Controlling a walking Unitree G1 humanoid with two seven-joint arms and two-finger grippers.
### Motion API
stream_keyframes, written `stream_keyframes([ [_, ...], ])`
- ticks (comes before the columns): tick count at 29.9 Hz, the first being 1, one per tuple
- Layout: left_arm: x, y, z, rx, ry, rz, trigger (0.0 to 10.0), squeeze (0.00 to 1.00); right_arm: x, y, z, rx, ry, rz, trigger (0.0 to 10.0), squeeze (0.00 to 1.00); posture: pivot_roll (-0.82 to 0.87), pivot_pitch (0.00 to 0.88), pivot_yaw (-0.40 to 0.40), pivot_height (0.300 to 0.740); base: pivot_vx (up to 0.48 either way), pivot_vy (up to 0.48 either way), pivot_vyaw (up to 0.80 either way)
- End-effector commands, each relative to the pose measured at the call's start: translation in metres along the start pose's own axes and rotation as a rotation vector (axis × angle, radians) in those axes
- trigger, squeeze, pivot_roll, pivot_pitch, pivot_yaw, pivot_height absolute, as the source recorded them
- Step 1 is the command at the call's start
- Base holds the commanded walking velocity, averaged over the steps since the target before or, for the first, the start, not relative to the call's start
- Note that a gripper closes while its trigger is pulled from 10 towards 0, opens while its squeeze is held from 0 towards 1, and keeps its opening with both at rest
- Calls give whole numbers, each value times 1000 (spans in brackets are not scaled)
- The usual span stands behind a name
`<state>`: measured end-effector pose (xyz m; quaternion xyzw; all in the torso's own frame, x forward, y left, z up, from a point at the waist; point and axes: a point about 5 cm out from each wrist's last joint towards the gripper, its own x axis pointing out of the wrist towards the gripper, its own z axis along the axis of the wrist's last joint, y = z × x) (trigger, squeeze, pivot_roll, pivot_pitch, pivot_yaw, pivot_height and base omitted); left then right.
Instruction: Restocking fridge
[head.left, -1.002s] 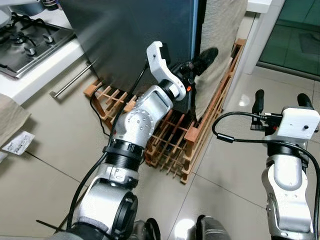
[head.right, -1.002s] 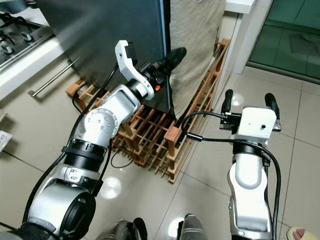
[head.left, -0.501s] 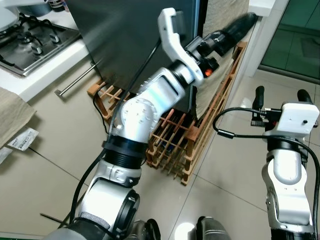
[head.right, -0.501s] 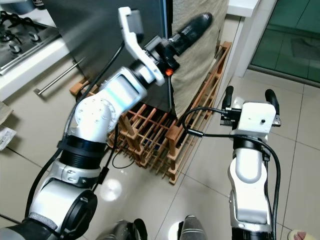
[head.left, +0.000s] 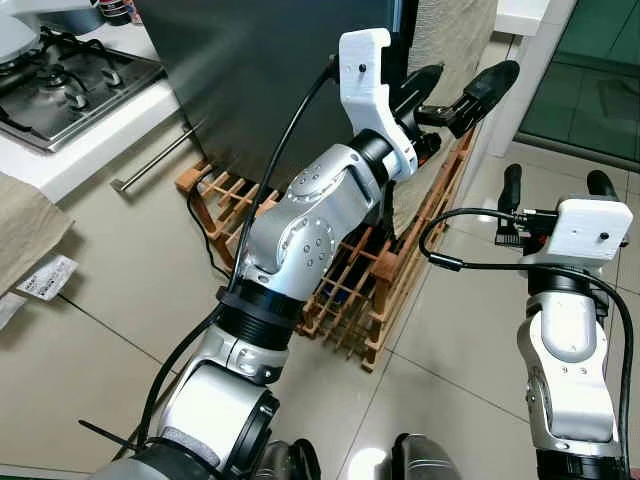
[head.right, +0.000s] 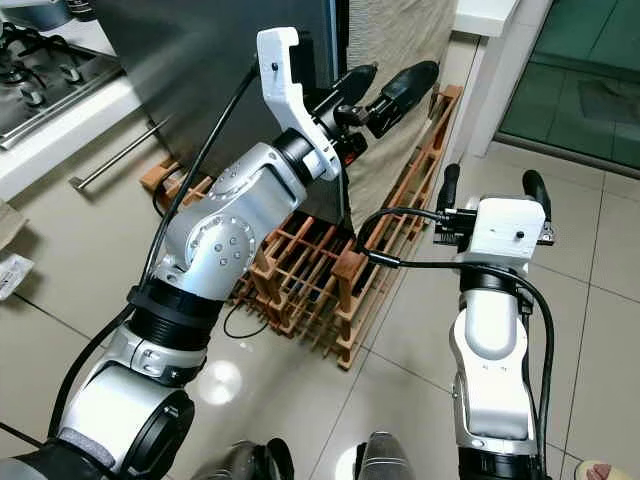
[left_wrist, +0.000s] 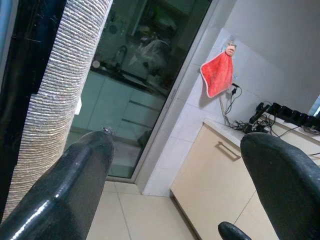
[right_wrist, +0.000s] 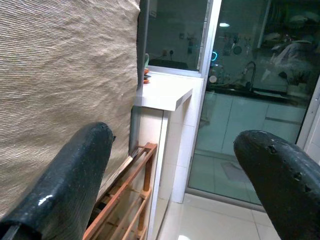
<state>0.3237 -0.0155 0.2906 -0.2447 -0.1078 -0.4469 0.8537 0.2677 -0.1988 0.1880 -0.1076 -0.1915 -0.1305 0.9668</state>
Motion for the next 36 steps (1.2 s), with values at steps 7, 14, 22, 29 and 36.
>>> stream_keyframes([
  [7,-1,-2,-2,-11,-9,0,10000,0,0,2,-1,14,4,8,10000,263,-269,122,114,732,0,0,0],
  [14,-1,-2,-2,-11,-9,0,10000,0,0,2,-1,14,4,8,10000,263,-269,122,114,732,0,0,0],
  [22,-105,106,-15,545,39,677,10000,0,16,27,0,112,18,103,10000,259,-205,56,75,732,0,0,0],
  [29,-105,103,-19,479,31,658,10000,0,15,28,-3,114,28,100,10000,259,-203,42,73,732,0,0,0],
  [36,-113,94,-20,555,18,618,10000,0,5,15,-7,99,30,44,10000,267,-202,32,75,732,0,0,0],
])
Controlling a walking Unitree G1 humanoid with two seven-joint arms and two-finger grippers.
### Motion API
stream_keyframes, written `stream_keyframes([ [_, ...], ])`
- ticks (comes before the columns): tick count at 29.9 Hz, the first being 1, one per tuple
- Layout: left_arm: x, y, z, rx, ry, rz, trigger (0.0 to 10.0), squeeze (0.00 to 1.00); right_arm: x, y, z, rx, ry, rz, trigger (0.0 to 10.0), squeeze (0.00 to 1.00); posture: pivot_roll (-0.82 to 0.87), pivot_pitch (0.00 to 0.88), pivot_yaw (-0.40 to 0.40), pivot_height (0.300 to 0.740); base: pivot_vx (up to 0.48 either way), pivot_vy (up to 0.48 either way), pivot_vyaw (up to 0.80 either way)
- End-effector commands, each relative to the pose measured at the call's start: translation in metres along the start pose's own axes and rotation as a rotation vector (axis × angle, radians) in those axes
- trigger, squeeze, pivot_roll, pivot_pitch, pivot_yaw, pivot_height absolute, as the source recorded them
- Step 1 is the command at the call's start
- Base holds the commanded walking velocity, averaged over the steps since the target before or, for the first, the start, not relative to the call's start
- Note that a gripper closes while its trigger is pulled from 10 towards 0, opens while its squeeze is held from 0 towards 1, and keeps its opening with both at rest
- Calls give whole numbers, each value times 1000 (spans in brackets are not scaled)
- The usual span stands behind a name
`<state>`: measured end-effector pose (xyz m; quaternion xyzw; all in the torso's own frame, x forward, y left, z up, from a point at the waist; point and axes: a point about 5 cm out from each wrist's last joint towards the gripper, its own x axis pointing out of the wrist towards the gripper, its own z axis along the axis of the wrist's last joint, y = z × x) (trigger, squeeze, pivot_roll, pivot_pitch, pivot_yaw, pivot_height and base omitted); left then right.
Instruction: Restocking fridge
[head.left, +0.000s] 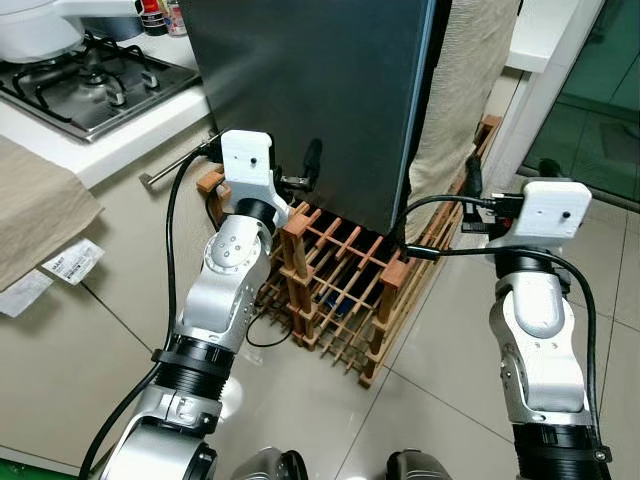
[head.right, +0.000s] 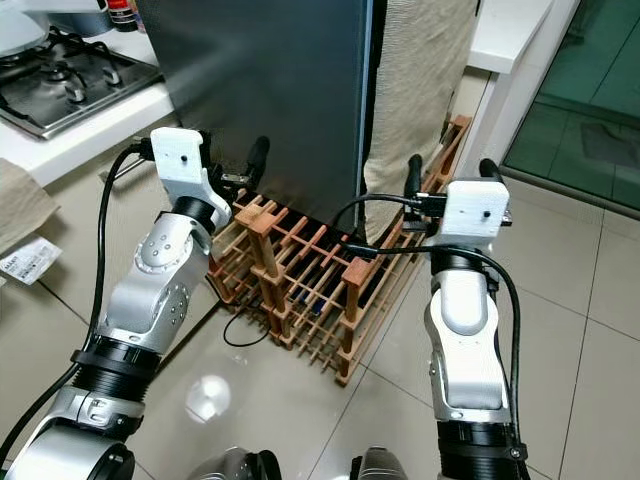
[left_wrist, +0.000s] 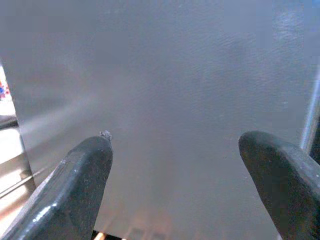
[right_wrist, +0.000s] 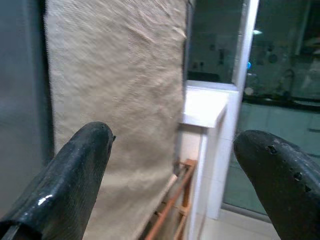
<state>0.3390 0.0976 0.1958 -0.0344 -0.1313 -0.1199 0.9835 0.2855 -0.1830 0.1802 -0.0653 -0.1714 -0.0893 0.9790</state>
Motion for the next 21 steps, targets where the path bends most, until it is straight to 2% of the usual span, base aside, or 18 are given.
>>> stream_keyframes([
  [1,-4,1,3,24,-11,-16,10000,0,-5,-6,2,4,-17,-26,10000,267,-202,32,75,732,0,0,0],
  [5,-16,4,-1,12,19,-20,10000,0,-17,-8,-5,-17,6,-22,10000,267,-197,26,77,732,0,0,0],
  [7,-21,9,-15,-41,80,19,10000,0,-20,-9,-11,-15,22,-19,10000,267,-192,13,75,732,0,0,0],
  [11,-28,20,-30,-58,130,75,10000,0,-24,-11,-23,21,71,-19,10000,267,-181,5,62,732,0,0,0],
  [17,-27,17,-26,-27,125,48,10000,0,-19,-3,-24,29,75,33,10000,267,-164,0,54,732,0,0,0],
  [21,-29,24,-42,-23,200,78,10000,0,-15,0,-39,73,151,53,10000,263,-164,0,55,732,0,0,0],
])
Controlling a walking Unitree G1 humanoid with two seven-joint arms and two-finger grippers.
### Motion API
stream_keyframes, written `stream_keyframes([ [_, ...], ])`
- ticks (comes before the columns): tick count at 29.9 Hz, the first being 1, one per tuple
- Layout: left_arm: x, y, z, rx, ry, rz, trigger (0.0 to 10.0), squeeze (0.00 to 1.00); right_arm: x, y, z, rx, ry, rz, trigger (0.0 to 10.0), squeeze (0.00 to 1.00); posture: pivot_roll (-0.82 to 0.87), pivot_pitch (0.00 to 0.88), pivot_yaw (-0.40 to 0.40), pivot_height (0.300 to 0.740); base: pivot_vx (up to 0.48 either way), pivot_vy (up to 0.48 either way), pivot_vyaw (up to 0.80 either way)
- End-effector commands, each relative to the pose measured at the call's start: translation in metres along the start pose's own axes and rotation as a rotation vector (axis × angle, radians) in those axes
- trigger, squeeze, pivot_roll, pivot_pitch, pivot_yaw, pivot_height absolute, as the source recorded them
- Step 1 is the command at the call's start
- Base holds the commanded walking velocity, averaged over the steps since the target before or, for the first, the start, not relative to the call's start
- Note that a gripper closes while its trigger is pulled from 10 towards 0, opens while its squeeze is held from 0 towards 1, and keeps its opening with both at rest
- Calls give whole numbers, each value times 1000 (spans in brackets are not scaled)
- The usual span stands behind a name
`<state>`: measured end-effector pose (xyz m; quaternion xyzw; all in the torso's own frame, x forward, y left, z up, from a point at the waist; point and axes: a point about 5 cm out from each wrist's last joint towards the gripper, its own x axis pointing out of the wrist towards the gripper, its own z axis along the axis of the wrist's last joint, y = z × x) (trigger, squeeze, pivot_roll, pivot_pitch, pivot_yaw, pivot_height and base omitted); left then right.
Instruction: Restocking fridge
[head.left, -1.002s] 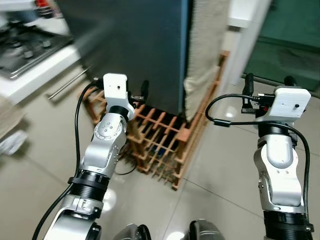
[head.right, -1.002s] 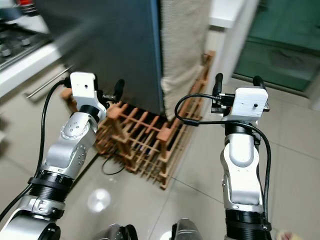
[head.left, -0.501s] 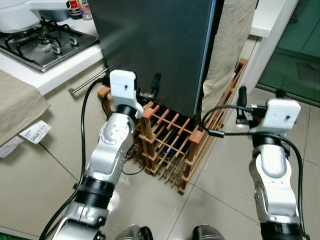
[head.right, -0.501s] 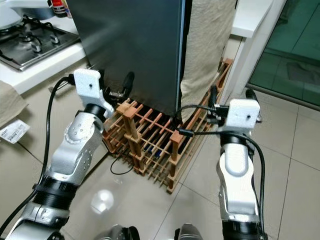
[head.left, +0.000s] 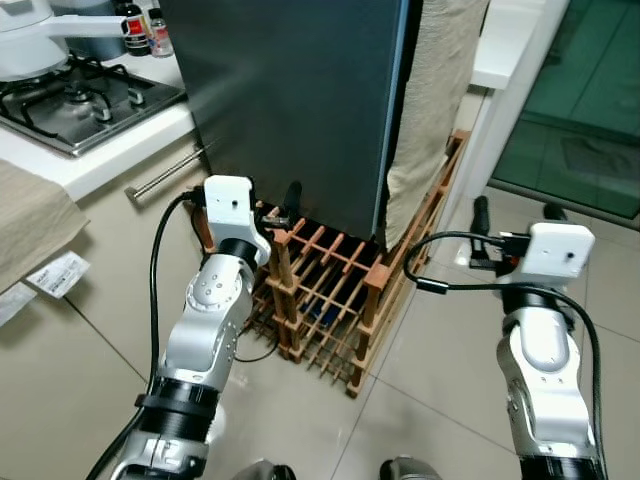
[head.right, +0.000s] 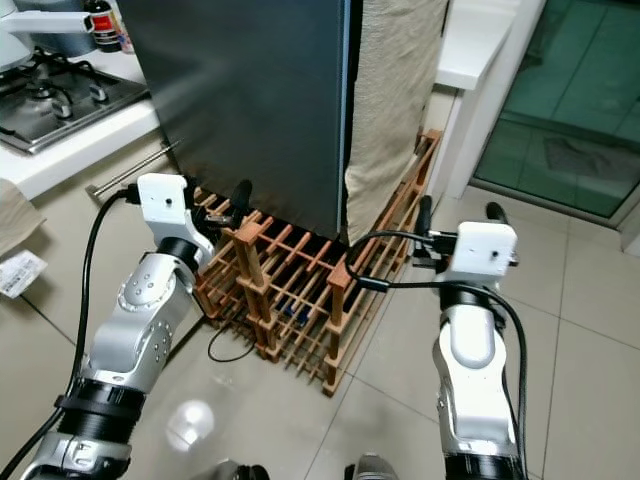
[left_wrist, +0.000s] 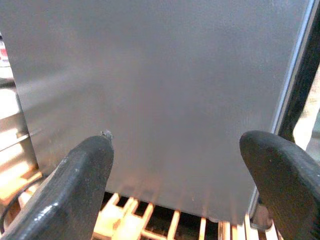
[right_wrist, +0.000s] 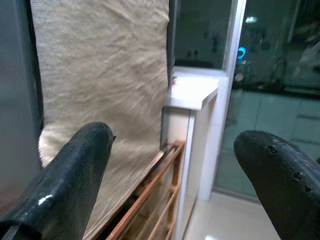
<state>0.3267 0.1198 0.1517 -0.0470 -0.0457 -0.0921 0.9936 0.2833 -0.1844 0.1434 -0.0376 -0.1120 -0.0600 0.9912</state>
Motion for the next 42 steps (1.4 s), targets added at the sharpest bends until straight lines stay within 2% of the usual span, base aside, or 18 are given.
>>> stream_keyframes([
  [1,0,7,-10,8,58,23,10000,0,1,-2,-9,22,48,-5,10000,259,-164,0,55,732,0,0,0],
  [3,-1,12,-27,-12,131,33,10000,0,1,-6,-21,18,102,-11,10000,290,-164,0,59,732,0,0,359],
  [4,-1,12,-27,-12,131,33,10000,0,1,-6,-21,18,102,-11,10000,290,-164,0,59,732,0,0,719],
  [5,-4,19,-48,-35,218,54,10000,0,-1,-11,-37,17,170,-22,10000,325,-164,0,58,732,0,0,681],
  [6,-4,19,-48,-35,218,54,10000,0,-1,-11,-37,17,170,-22,10000,325,-164,0,58,732,0,0,681],
  [9,-16,29,-79,2,352,84,10000,0,-7,-13,-61,-13,268,0,10000,349,-167,0,59,732,0,0,662],
  [11,-19,31,-84,1,374,97,10000,0,-8,-14,-64,-20,278,3,10000,353,-167,0,59,732,0,0,644],
  [14,-29,40,-107,1,507,141,10000,0,-12,-10,-81,-43,353,52,10000,365,-161,0,54,732,0,0,596],
  [17,-32,46,-116,-16,563,196,10000,0,-14,-8,-90,-40,390,69,10000,373,-158,5,52,732,0,0,583],
  [19,-33,60,-111,-49,507,330,10000,0,-14,-7,-94,-37,410,74,10000,388,-159,7,52,732,0,0,587],
  [20,-33,63,-111,-61,506,358,10000,0,-14,-7,-95,-31,415,74,10000,396,-159,7,52,732,0,0,581],
  [22,-36,65,-116,-51,544,374,10000,0,-14,-8,-99,-13,434,67,10000,412,-156,9,52,732,0,0,578],
  [26,-40,59,-128,-20,610,331,10000,0,-17,-12,-108,8,479,55,10000,451,-155,12,52,732,0,0,556],
  [29,-41,59,-131,-22,627,333,10000,0,-17,-13,-111,14,490,53,10000,467,-154,13,50,732,0,0,535],
  [31,-44,57,-137,-3,687,310,10000,0,-19,-13,-115,9,508,60,10000,478,-154,13,49,732,0,0,531],
  [37,-46,64,-139,-57,685,401,10000,0,-19,-9,-121,-13,539,88,10000,506,-163,10,54,732,0,-99,527],
  [42,-60,62,-150,-117,731,501,10000,0,-18,-5,-125,-29,564,103,10000,522,-154,17,50,732,0,-439,526],
])
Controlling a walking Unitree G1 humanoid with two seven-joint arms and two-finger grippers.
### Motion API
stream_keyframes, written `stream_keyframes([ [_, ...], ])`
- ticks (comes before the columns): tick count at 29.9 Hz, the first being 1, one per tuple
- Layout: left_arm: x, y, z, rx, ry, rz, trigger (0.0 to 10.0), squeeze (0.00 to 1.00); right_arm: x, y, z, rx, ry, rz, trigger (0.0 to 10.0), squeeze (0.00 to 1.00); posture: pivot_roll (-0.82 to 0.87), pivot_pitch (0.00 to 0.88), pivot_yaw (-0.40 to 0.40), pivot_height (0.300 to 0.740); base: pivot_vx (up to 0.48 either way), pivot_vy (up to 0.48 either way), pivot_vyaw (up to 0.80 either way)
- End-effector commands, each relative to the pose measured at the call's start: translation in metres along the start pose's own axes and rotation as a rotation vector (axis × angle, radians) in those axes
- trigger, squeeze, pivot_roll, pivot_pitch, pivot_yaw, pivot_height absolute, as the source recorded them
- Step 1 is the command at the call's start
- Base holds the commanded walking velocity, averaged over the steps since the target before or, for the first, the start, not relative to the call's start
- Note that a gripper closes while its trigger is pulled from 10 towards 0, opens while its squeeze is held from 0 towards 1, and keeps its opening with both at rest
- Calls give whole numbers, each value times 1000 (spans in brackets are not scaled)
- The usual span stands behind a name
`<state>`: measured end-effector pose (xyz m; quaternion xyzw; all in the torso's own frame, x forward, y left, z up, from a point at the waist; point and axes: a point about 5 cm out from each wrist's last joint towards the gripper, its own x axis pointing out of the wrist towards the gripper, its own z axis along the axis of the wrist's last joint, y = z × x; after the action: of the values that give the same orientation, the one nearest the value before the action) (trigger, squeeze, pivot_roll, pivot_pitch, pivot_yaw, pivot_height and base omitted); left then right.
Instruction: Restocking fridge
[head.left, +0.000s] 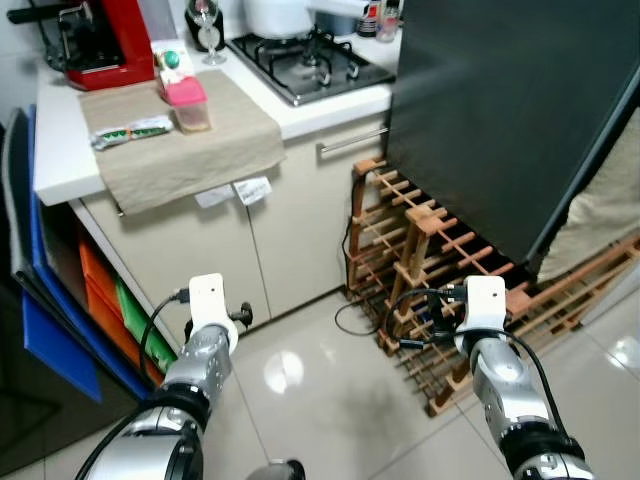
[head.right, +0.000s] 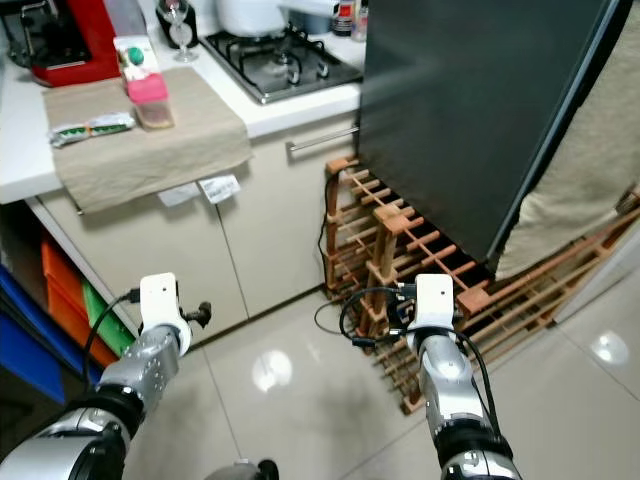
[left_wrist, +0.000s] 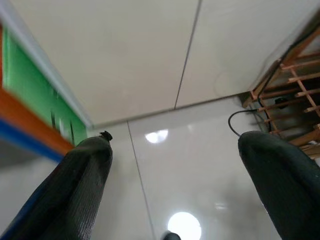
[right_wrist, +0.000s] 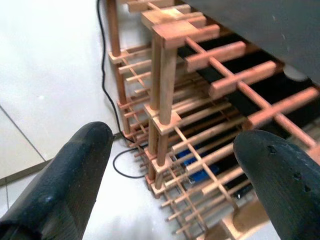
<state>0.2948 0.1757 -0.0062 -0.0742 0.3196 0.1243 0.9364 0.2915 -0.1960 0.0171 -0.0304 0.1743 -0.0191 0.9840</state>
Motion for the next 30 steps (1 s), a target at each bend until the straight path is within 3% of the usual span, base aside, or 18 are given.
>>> stream_keyframes([
  [1,0,3,-4,-14,14,39,10000,0,1,-2,1,-17,-3,-1,10000,522,-154,17,50,732,0,-439,531],
  [6,0,4,-9,-3,36,41,10000,0,0,1,-8,-21,24,11,10000,537,-133,30,29,732,0,-87,524],
  [19,-1,3,-21,25,93,24,10000,0,-7,-20,-29,-25,107,-40,10000,588,-59,46,17,732,0,0,523],
  [23,-3,7,-33,-15,129,37,10000,0,-7,-12,-33,-30,120,-37,10000,592,-58,53,16,732,0,0,522],
  [28,-4,10,-36,-34,134,6,10000,0,-7,-4,-39,-40,177,-21,10000,514,-32,49,-25,732,0,0,110],
  [30,-4,16,-40,-46,141,-13,10000,0,-9,-2,-43,13,184,-30,10000,502,-9,69,-36,732,0,0,0],
])
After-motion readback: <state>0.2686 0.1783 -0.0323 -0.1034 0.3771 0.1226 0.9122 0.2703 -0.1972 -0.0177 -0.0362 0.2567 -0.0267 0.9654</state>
